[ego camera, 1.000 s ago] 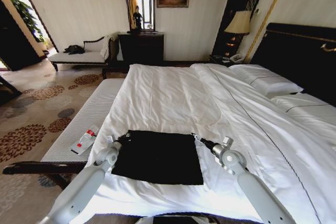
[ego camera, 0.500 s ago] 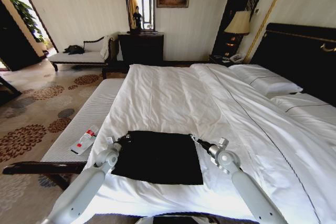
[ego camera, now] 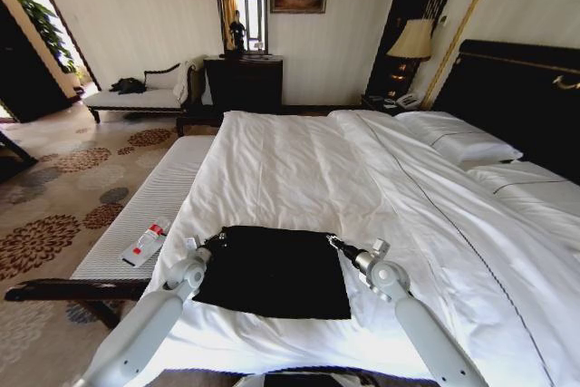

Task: Fold the clothes on the bed.

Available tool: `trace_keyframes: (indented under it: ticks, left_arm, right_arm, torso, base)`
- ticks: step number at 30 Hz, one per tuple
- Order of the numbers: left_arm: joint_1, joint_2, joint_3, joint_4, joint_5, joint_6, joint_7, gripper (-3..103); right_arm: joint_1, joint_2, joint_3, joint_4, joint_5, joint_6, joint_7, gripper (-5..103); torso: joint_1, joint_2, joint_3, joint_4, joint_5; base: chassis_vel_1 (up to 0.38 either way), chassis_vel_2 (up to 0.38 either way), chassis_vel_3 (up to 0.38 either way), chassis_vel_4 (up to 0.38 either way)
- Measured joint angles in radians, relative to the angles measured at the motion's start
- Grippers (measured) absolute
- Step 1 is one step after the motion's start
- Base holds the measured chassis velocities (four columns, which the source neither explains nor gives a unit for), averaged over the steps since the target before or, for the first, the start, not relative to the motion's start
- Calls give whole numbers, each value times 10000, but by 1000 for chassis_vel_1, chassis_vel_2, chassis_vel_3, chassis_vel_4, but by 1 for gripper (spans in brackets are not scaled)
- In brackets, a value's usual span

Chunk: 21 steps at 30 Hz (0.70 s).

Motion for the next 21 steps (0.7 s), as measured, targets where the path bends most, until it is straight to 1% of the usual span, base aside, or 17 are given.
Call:
trace_keyframes:
  ticks: [2,3,4,5,6,7,8,9,10,14,16,17,19,21]
  left_arm:
    - [8,3,-5,-15,0,-3,-6,0]
    - [11,4,-6,-20,1,-4,-8,0]
    - [16,6,-9,-29,1,-5,-11,0]
    - [21,9,-11,-38,1,-6,-16,0]
    - [21,9,-11,-38,1,-6,-16,0]
    - [28,15,-12,-53,1,-7,-24,0]
    - [34,20,-15,-68,1,-8,-33,0]
    - [47,26,-27,-105,2,-13,-62,0]
    - [54,18,-41,-139,2,-17,-98,0]
    - [115,7,-123,-282,16,-44,-193,0]
    - [248,92,-350,-643,24,-72,-290,0]
    - [248,92,-350,-643,24,-72,-290,0]
    - [341,260,-504,-1016,19,-104,-305,0]
    - [399,658,-807,-1963,76,-226,-401,0]
  right_arm:
    - [-11,0,0,25,2,-1,2,30]
    - [-16,0,0,34,4,-1,3,25]
    - [-23,0,0,48,6,-2,4,25]
    - [-30,0,2,62,9,-2,6,19]
    - [-30,0,2,62,9,-2,6,19]
    - [-48,-4,6,96,18,-3,8,8]
    - [-68,-9,11,137,29,-4,10,3]
    - [-112,-19,20,221,40,-4,18,3]
    - [-139,-27,20,285,46,-4,41,1]
    - [-191,-75,89,512,113,-5,82,1]
    - [-299,-171,214,908,157,-6,163,1]
    - [-299,-171,214,908,157,-6,163,1]
    - [-381,-282,319,1297,134,-7,222,1]
    - [-439,-558,518,2182,193,-5,492,1]
  torso:
    - [0,0,0,0,0]
    - [0,0,0,0,0]
    - [-1,0,0,0,0]
    - [-1,0,0,0,1]
    - [-1,0,0,0,1]
    - [-1,0,0,1,1]
    - [0,1,0,0,0]
    - [-1,0,0,0,0]
    - [-1,0,0,1,1]
    - [0,0,0,0,0]
    - [0,0,0,0,1]
    - [0,0,0,0,1]
    - [0,0,0,0,0]
    - [-2,0,0,1,0]
  base:
    - [0,0,0,0]
    - [0,0,0,0]
    - [0,0,0,0]
    - [0,0,0,0]
    - [0,0,0,0]
    - [0,0,0,0]
    - [0,0,0,0]
    - [0,0,0,0]
    - [0,0,0,0]
    - [0,0,0,0]
    - [0,0,0,0]
    - [0,0,0,0]
    - [0,0,0,0]
    - [0,0,0,0]
